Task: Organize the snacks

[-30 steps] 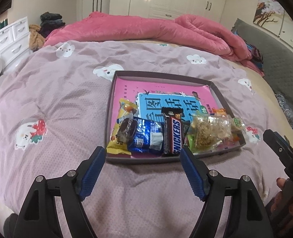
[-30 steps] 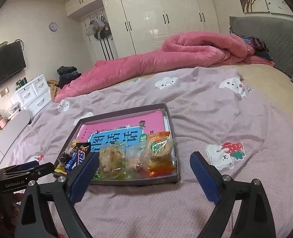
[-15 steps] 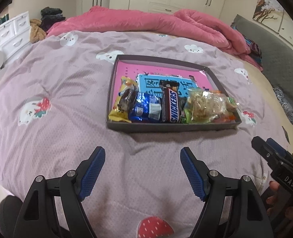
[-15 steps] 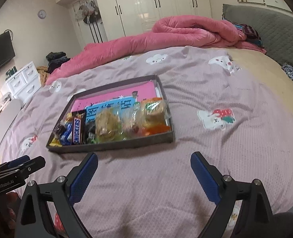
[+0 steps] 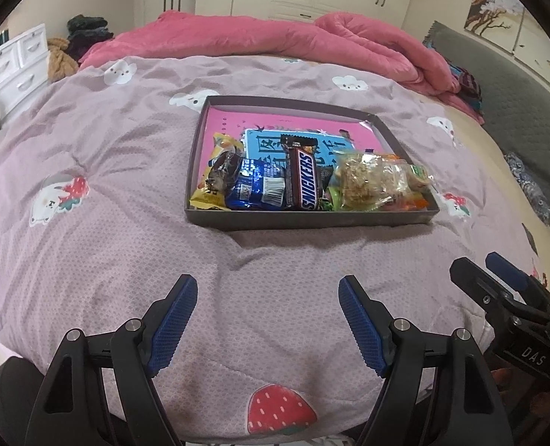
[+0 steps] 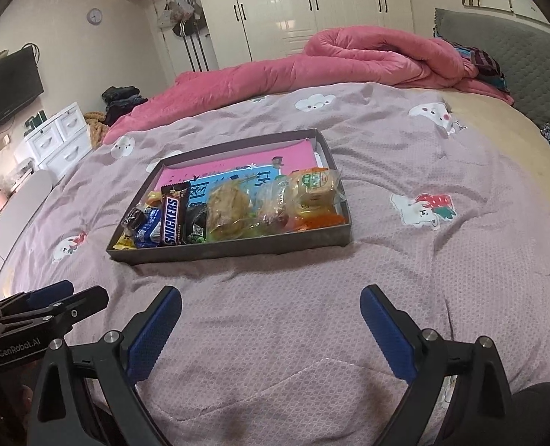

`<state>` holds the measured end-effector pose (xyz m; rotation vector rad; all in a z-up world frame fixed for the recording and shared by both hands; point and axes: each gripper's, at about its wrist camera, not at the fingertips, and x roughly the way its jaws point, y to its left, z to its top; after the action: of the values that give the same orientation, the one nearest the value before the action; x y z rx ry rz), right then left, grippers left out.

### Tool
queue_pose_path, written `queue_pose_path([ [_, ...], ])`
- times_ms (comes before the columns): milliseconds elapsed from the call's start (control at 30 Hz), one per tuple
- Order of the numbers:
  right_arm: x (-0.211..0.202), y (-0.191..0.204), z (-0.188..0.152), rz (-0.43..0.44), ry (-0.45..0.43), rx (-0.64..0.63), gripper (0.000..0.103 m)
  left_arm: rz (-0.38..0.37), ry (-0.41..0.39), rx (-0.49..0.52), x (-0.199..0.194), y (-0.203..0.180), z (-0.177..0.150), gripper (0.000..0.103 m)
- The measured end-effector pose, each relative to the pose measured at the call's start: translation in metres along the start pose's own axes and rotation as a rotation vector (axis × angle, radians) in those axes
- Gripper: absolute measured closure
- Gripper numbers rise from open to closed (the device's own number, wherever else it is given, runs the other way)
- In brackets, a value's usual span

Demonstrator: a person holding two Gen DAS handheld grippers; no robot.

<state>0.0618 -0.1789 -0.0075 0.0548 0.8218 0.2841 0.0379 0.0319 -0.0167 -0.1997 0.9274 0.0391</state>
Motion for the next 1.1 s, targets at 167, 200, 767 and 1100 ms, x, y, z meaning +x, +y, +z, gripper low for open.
queue_pose_path([
  [167,0.0014,0.0011,0.0007,-0.005,-0.006,-0.001,0.006,0.001,0.004,0.004,0.0015,-0.0001,-0.0004,0.023],
  [200,0.0024,0.0010,0.0009,-0.006,-0.003,-0.001,0.006,0.003,0.004,0.003,0.0018,0.0001,-0.0003,0.023],
  [767,0.0081,0.0032,-0.0002,-0.009,0.008,-0.018,0.006,0.039,0.017,0.016,0.0067,-0.0008,-0.0006,0.023],
  [1100,0.0061,0.0031,-0.0006,-0.014,0.008,-0.023,0.006,0.043,0.017,0.020,0.0068,-0.0019,-0.0004,0.023],
])
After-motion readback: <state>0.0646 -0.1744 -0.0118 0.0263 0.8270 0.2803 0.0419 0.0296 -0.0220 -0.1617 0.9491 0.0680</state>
